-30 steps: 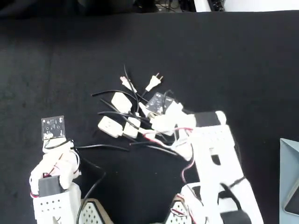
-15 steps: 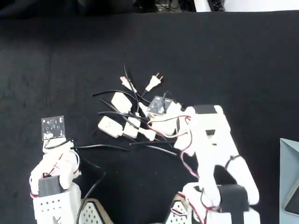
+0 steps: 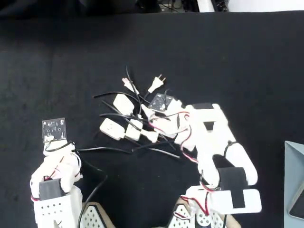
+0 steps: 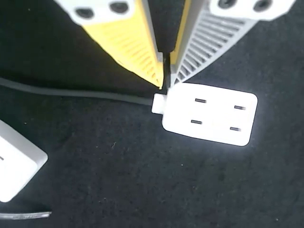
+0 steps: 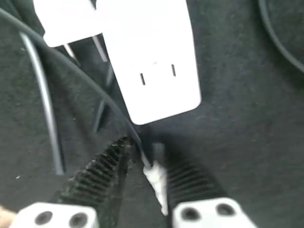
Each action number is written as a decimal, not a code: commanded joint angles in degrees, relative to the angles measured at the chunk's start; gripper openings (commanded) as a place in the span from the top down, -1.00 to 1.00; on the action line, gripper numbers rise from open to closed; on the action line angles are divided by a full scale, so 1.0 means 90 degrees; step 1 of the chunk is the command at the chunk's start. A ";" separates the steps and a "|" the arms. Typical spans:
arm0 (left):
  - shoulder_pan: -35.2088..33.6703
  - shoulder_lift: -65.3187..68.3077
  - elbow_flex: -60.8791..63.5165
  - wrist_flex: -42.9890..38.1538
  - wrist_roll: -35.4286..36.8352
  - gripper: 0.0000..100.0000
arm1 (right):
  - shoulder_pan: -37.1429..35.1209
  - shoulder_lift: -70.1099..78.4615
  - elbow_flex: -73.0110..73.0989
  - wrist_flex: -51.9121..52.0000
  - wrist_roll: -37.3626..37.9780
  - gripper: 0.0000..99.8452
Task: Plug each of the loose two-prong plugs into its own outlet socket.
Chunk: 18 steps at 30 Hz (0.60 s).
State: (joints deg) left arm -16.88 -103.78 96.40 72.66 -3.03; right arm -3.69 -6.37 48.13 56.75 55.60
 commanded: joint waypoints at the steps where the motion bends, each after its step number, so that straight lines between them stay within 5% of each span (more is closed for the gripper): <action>1: -0.0054 -0.0049 0.0112 0.0000 0.0020 0.91 | -0.0127 -0.0601 -0.0190 0.0420 0.0059 0.98; 11: -0.0054 -0.0049 0.0112 0.0000 0.0020 0.91 | -0.0176 -0.3863 -0.0894 0.2354 -0.0088 0.98; 18: -0.0054 -0.0049 0.0112 0.0000 0.0020 0.91 | -0.0752 -0.4010 -0.0786 0.2120 -0.1807 0.98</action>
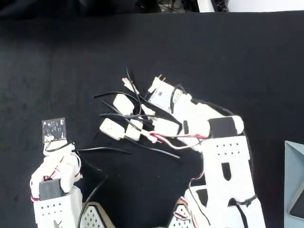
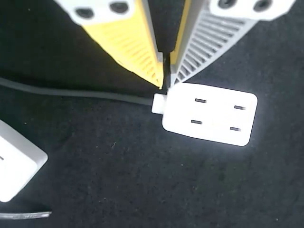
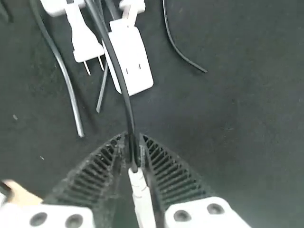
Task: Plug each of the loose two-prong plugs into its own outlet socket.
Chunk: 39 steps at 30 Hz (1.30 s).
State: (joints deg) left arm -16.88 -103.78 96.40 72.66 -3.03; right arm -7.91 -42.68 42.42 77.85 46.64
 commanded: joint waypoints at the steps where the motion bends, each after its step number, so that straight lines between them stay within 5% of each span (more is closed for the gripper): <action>1: -0.0054 -0.0049 0.0112 0.0000 0.0020 0.91 | -0.0342 0.0132 -0.0073 -0.0420 -0.1143 0.98; 7: -0.0054 -0.0049 0.0112 0.0000 0.0020 0.91 | -0.0371 0.1177 0.0337 -0.1807 -0.2354 0.98; 17: -0.0054 -0.0049 0.0112 0.0010 0.0020 0.91 | -0.0361 0.3473 -0.0015 -0.2598 -0.2647 0.97; 24: -0.0054 -0.0049 0.0112 0.0010 0.0020 0.91 | -0.0381 0.4049 -0.1021 -0.1328 -0.2823 0.71; 39: -0.0063 -0.0049 0.0112 0.0010 0.0020 0.91 | -0.0127 0.4107 -0.1792 0.0459 -0.2803 0.70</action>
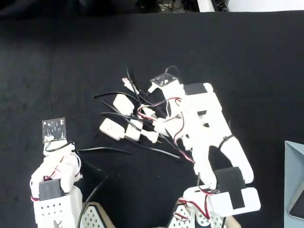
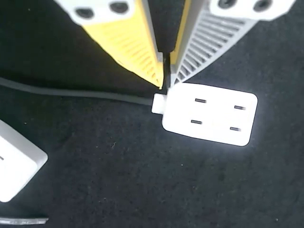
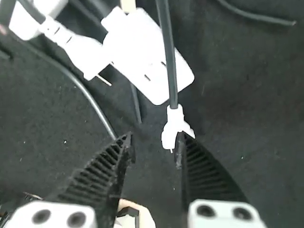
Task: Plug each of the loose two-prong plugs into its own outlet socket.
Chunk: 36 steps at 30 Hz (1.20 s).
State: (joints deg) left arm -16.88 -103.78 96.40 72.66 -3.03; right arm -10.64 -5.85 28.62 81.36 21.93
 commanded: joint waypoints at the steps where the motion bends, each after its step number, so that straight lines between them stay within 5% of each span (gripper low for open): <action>1: -0.0063 -0.0049 0.0112 0.0010 0.0020 0.91 | 0.0293 0.0015 -0.0210 -0.0020 0.0020 0.70; 9: -0.0063 -0.0049 0.0112 0.0020 0.0020 0.91 | 0.0977 0.0024 0.0278 -0.0195 0.1035 0.70; 22: -0.0063 -0.0049 0.0112 0.0020 0.0020 0.91 | 0.0996 0.0024 0.1177 -0.1465 0.1084 0.70; 36: -0.0063 -0.0049 0.0112 0.0020 0.0020 0.91 | 0.0987 -0.0210 0.0825 -0.0586 0.1074 0.70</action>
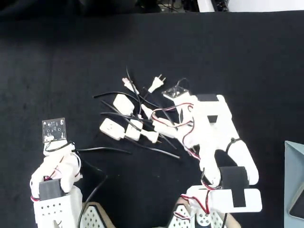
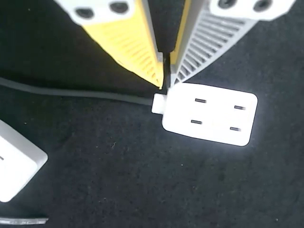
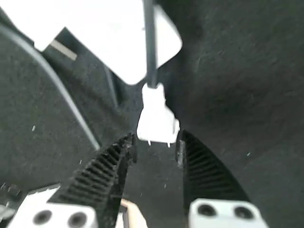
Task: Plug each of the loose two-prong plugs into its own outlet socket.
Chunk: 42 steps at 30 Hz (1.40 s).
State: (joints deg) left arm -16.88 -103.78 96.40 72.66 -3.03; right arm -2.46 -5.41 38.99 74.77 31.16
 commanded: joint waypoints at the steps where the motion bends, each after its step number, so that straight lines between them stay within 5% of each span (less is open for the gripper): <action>1: -0.0063 -0.0049 0.0112 0.0020 0.0020 0.91 | 0.0078 -0.0366 -0.0327 0.0147 0.0029 0.70; 14: -0.0063 -0.0049 0.0112 0.0010 0.0020 0.91 | -0.0694 -0.1871 0.1118 -0.0479 -0.0039 0.70; 36: -0.0063 -0.0049 0.0112 0.0020 0.0020 0.91 | -0.0098 0.0171 0.0415 -0.1192 -0.0254 0.71; 42: -0.0063 -0.0049 0.0112 0.0020 0.0020 0.91 | -0.0088 0.0366 0.0415 -0.1680 -0.0254 0.89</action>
State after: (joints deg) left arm -16.88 -103.78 96.40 72.66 -3.03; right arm -3.43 -2.59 44.35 61.67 28.97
